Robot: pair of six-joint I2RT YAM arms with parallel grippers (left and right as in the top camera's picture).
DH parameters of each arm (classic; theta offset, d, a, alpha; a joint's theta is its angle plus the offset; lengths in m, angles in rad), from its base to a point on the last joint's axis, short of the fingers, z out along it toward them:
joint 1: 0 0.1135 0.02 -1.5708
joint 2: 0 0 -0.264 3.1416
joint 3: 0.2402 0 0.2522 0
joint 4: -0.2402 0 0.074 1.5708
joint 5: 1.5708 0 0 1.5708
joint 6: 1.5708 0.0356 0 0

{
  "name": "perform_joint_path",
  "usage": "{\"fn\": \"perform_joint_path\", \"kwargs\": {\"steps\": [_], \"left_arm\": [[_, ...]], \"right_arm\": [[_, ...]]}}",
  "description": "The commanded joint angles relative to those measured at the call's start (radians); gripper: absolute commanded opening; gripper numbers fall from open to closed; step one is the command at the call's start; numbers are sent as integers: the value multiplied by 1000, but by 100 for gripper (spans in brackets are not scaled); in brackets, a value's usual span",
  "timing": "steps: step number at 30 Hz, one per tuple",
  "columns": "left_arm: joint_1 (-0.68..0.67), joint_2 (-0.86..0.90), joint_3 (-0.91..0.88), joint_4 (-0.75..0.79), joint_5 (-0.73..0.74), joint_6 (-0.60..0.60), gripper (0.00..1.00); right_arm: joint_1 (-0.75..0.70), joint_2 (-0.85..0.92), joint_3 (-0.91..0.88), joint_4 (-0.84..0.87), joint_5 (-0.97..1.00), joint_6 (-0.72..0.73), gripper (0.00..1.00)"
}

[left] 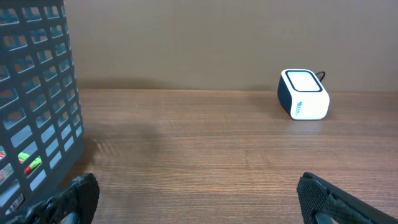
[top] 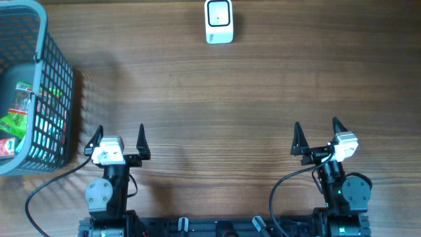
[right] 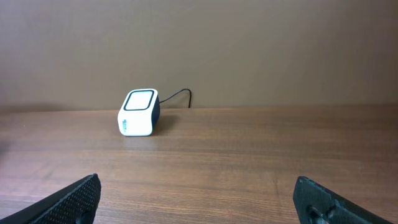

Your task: Scan the item barcode

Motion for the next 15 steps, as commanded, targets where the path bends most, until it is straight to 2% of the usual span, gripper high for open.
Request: {"fn": "perform_joint_path", "kwargs": {"steps": [1,5,7,11,12,15], "left_arm": [[-5,0,-6,-3,0,19,100],[-4,0,-6,-3,-6,27,100],[-4,0,-6,4,-40,103,100],[-5,0,-6,5,-31,101,100],[-5,0,-6,8,20,98,100],[-3,0,-6,28,1,102,100]], "right_arm": [[-5,6,-1,5,-9,-6,100],[-5,6,-1,5,-9,-6,100],[-5,6,-1,4,-9,-6,100],[-5,6,-1,4,-9,-6,100],[-5,6,-1,5,-9,-6,100],[-5,6,-1,4,-9,-6,100]]}}
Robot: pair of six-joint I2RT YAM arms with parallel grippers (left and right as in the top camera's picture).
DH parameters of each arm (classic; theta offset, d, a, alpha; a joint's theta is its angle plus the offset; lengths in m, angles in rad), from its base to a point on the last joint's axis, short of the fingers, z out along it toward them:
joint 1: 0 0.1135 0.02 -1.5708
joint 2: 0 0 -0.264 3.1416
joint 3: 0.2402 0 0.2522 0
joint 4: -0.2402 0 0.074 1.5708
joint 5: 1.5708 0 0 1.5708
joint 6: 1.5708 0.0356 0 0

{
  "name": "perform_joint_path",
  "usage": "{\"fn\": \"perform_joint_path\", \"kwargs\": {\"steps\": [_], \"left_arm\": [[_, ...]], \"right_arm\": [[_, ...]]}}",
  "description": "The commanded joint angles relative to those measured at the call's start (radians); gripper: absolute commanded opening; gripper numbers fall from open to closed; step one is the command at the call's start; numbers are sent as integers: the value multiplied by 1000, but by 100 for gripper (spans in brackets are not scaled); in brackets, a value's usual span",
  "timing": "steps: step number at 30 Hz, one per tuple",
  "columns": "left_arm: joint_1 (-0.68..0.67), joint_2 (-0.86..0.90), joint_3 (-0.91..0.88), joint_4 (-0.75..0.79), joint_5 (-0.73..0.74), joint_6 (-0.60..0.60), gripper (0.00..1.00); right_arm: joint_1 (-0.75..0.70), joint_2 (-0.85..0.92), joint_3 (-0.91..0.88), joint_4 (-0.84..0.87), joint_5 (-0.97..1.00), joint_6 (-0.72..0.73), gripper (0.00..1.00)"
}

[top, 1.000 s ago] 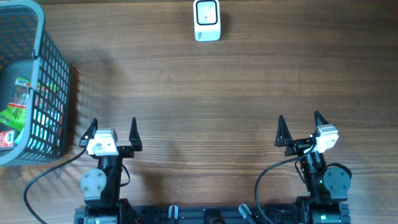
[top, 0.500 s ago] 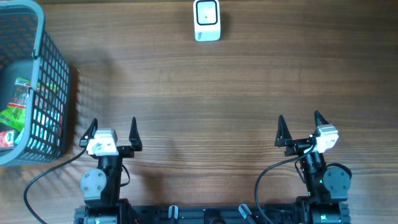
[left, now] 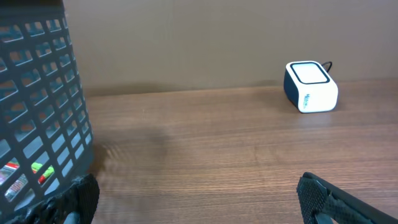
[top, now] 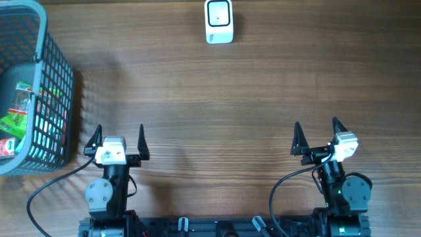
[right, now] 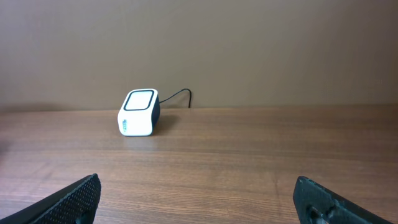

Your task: Scan the item barcode

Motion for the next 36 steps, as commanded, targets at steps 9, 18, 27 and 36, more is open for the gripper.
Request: {"fn": "perform_joint_path", "kwargs": {"steps": [9,18,27,36], "left_arm": [[-4,62,333,-272,121,-254,100],[-4,910,1582,-994,135,-237,100],[109,1289,1735,-1012,-233,-603,78],[709,1379,1732,-1035,-232,-803,98]], "right_arm": [[-5,6,-1,5,-9,-6,100],[-5,6,-1,4,-9,-6,100],[-5,6,-1,4,-9,-6,100],[-5,6,-1,4,-9,-6,100]]}}
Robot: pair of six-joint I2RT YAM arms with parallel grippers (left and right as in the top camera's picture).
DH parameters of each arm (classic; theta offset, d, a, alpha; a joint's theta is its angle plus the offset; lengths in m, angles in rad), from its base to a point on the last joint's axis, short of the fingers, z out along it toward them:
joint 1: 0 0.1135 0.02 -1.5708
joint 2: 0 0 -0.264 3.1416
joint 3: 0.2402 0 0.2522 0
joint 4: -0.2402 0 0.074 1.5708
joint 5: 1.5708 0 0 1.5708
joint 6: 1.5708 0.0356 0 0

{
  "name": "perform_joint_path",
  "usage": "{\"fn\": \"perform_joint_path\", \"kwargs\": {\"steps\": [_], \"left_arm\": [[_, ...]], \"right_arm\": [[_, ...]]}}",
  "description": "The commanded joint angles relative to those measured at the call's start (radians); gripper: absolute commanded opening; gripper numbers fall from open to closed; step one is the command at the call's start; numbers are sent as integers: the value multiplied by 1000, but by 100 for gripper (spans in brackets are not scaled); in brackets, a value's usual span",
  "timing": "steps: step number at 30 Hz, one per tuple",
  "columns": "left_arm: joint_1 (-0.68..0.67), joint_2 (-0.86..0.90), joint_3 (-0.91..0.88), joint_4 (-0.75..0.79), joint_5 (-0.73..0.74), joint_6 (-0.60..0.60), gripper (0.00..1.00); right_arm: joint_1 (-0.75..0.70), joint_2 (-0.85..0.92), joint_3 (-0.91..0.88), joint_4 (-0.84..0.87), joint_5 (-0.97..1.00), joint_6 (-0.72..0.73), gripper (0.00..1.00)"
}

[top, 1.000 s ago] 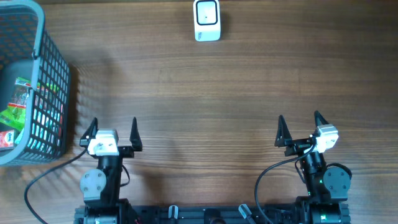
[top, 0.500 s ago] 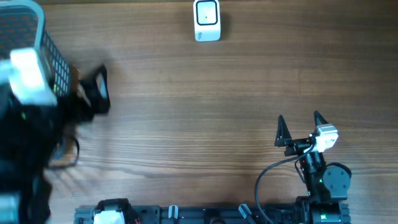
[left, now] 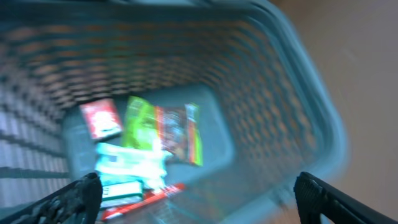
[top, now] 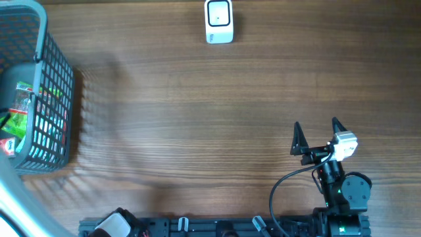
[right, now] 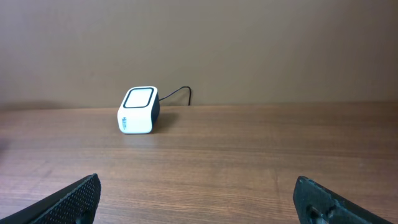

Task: Scan the item barcode
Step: 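Reach the left gripper into the basket and grasp the mint-green wipes pack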

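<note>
The grey mesh basket point(top: 58, 72) stands at the table's left edge with several packets in it. The left wrist view looks down into the basket point(left: 292, 93), blurred: a red packet point(left: 102, 118), green packets point(left: 142, 121), a white-teal packet point(left: 127, 163) and a red bar point(left: 149, 196). My left gripper point(left: 198, 202) hangs open above them, holding nothing. The white scanner point(top: 218, 21) sits at the far middle, also seen as the scanner point(right: 138, 112) ahead of the right wrist. My right gripper point(top: 319, 135) stands open and empty near the front right.
The scanner's black cable point(right: 177, 94) runs off behind it toward the back wall. The left arm shows only as a pale blurred streak point(top: 10, 197) at the overhead view's bottom left corner, above the basket side.
My left arm has left its spot near the table's front and its gripper is now over the basket, looking down into it, still open. The right arm has not moved.
Both grippers first stood open near the table's front edge, facing the scanner. Then the left wrist view had turned slightly toward the basket. Now the left gripper is above the basket's inside, open, while the right stays put.
</note>
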Motion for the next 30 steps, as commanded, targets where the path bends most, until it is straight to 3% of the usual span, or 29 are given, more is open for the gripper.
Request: {"fn": "perform_joint_path", "kwargs": {"steps": [1,12,17,23,30], "left_arm": [[143,82,3,-5,-12,-61,98],[189,437,-1,-14,-11,-50,100],[188,549,-1,-38,68,-51,100],[149,583,-78,2,75,-51,100],[134,583,-276,173,75,-54,100]], "right_arm": [[-5,-5,-1,4,-9,-6,100],[-5,-5,-1,4,-9,-6,100],[-5,-5,-1,5,-9,-6,100],[-5,-5,-1,4,-9,-6,100],[-5,-5,-1,5,-9,-6,100]]}}
